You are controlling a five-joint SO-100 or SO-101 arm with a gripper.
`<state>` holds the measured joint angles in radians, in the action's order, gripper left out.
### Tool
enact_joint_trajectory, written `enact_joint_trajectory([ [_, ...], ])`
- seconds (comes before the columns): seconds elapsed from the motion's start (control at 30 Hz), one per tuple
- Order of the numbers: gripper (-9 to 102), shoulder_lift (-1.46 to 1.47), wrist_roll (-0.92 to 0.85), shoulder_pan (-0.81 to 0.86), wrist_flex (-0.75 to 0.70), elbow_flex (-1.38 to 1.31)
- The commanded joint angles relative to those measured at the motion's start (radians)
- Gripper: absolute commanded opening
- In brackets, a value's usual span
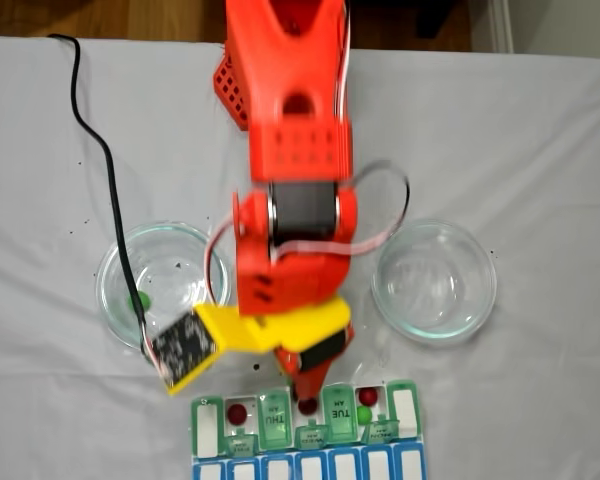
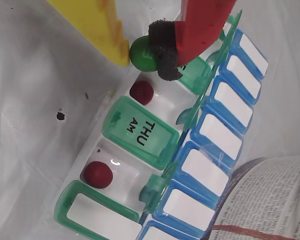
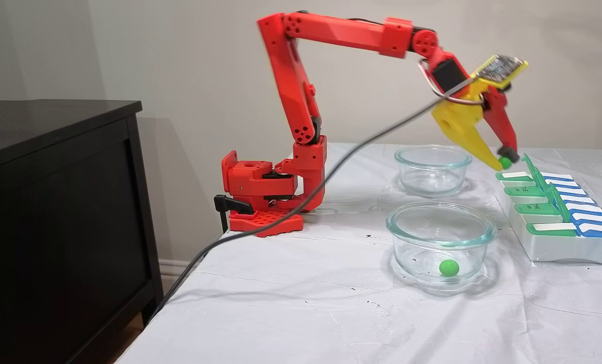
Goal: Sort medicines into box.
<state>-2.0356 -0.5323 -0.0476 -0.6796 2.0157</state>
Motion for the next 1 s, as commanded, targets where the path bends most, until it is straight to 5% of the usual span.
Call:
enact_joint_trajectory([
  [0.0, 0, 0.049, 0.035, -0.009, 0.035, -0.178],
  [0.5, 0, 0.163, 0.044, -0.055, -0.075, -0.295],
  [0.97, 4, 0.219, 0.055, -0.057, -0.023, -0.321],
])
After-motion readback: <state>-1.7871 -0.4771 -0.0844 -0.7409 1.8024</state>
